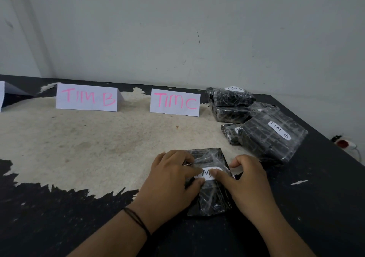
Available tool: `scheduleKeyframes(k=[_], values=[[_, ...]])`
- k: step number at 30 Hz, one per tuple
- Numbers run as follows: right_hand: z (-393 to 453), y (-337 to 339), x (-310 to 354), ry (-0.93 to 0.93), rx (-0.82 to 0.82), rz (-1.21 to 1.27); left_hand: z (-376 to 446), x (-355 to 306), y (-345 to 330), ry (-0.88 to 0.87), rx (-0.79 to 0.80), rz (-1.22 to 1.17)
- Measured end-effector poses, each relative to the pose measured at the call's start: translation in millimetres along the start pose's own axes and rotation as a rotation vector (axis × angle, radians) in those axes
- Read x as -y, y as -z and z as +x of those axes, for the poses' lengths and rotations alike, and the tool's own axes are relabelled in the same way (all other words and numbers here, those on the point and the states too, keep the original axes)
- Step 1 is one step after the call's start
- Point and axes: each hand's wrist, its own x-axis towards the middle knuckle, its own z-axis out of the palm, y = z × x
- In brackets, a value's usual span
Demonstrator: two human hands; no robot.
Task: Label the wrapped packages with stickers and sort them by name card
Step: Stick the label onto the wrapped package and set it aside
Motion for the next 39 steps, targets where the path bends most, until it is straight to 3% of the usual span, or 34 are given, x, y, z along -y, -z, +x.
scheduleKeyframes(k=[3, 9, 15, 27, 39], values=[[-1, 5, -2, -0.071, 0.050, -0.133, 0, 0, 0, 0.007, -0.002, 0.045], [1, 14, -8, -0.187, 0.146, 0.037, -1, 1, 1, 0.036, -0.017, 0.045], [-2, 4, 3, -0.164, 0.066, -0.088, 1, 1, 0, -0.076, 0.062, -0.003], [6, -5, 5, -0.154, 0.079, -0.204, 1, -8, 3, -0.036, 0.175, 0.065], [8, -5, 4, -0.155, 0.079, -0.170, 0, -13, 4, 0.025, 0.128, 0.124]])
